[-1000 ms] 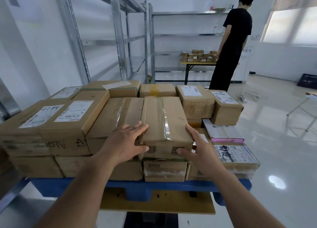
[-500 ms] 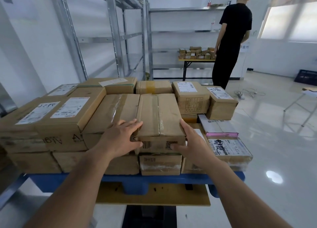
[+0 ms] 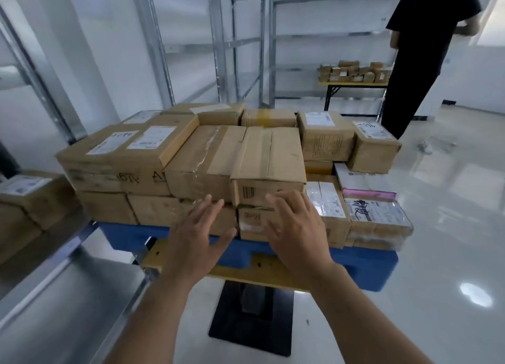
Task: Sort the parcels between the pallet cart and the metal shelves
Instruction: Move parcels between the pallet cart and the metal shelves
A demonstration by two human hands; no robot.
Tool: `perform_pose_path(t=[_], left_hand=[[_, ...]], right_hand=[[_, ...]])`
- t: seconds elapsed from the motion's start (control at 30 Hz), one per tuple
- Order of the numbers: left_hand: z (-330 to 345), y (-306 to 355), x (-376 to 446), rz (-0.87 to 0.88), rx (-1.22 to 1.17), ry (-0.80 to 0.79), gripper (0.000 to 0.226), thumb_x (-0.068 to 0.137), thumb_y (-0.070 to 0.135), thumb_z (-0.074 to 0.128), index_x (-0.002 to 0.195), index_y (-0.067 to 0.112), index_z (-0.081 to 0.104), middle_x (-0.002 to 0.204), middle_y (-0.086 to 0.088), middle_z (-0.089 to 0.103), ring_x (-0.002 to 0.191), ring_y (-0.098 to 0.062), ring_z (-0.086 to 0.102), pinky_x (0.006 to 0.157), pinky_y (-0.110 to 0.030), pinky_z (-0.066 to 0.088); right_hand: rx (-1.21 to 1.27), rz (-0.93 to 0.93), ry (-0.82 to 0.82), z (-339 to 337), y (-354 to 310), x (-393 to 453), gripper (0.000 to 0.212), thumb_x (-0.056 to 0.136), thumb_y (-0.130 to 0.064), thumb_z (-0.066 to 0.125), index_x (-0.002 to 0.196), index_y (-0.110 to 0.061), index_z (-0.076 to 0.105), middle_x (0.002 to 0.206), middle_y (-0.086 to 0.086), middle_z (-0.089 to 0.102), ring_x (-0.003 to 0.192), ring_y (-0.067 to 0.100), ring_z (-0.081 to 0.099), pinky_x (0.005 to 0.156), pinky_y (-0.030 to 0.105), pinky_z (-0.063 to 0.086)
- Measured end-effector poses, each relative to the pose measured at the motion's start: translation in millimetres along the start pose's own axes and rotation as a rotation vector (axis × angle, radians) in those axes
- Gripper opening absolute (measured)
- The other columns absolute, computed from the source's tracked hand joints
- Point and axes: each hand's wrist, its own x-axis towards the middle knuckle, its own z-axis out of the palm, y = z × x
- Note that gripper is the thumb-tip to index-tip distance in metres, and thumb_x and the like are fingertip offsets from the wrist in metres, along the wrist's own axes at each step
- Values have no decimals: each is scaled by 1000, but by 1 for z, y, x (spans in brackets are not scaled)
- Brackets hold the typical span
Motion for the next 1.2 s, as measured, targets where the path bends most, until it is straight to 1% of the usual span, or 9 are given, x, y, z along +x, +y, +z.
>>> perform_pose_path(t=[0.17, 0.4, 0.47, 0.6, 0.7, 0.87, 0.97, 1.03, 1.2], left_hand=[[8, -16, -44, -100, 73, 33, 66, 88, 52, 49, 143, 18, 37, 148, -7, 37, 137, -25, 33, 110, -46, 28], [1, -52, -81, -303, 166, 37, 69, 87, 57, 49, 145, 23, 30, 151, -3, 32, 139, -22, 28, 111, -44, 28], [-5, -65, -87, -355, 191, 45, 70, 87, 60, 44, 145, 25, 27, 153, -2, 29, 140, -21, 25, 112, -43, 24], [-24, -96, -99, -453, 231, 51, 81, 78, 72, 15, 147, 29, 21, 156, 1, 19, 143, -18, 18, 114, -39, 16], [-47, -128, -108, -506, 200, 83, 74, 85, 66, 31, 148, 27, 21, 156, -1, 20, 143, -19, 17, 115, -39, 15], [-88, -186, -120, -603, 233, 151, 67, 91, 57, 40, 146, 19, 30, 153, -7, 28, 141, -23, 25, 113, -43, 22], [-107, -221, -122, -658, 218, 229, 77, 85, 66, 27, 141, 15, 41, 148, -10, 37, 136, -27, 35, 110, -44, 27], [-117, -246, -122, -702, 211, 233, 85, 79, 70, 19, 143, 17, 38, 148, -9, 36, 136, -25, 33, 111, -41, 25], [-138, -306, -118, -759, 183, 262, 79, 86, 70, 28, 143, 15, 38, 147, -9, 39, 135, -26, 35, 109, -39, 28]], right_hand=[[49, -64, -156, 25, -25, -24, 28, 79, -20, 71, 105, -10, 66, 101, 7, 61, 91, 24, 58, 73, 36, 52], [49, -165, -332, 53, -58, -25, 37, 87, -28, 63, 120, -12, 59, 115, 8, 59, 105, 27, 55, 86, 38, 47], [58, -197, -374, 63, -72, -20, 43, 90, -34, 56, 129, -15, 53, 123, 7, 56, 113, 26, 51, 92, 38, 45], [66, -268, -410, 91, -106, -7, 49, 93, -39, 51, 137, -18, 46, 130, 7, 53, 117, 26, 48, 95, 39, 42], [102, -298, -422, 115, -139, 6, 49, 94, -40, 50, 137, -17, 48, 129, 8, 54, 116, 27, 50, 92, 39, 43], [167, -343, -506, 163, -202, 34, 54, 96, -48, 39, 144, -22, 36, 148, 6, 37, 135, 24, 36, 105, 41, 38], [193, -384, -526, 191, -237, 52, 55, 97, -47, 40, 144, -21, 35, 147, 7, 39, 133, 24, 38, 103, 38, 40], [203, -410, -539, 211, -259, 64, 54, 97, -47, 39, 144, -20, 36, 144, 6, 42, 132, 22, 40, 101, 36, 40], [298, -420, -533, 263, -304, 91, 46, 96, -39, 48, 133, -12, 50, 128, 9, 57, 117, 23, 54, 85, 32, 46]])
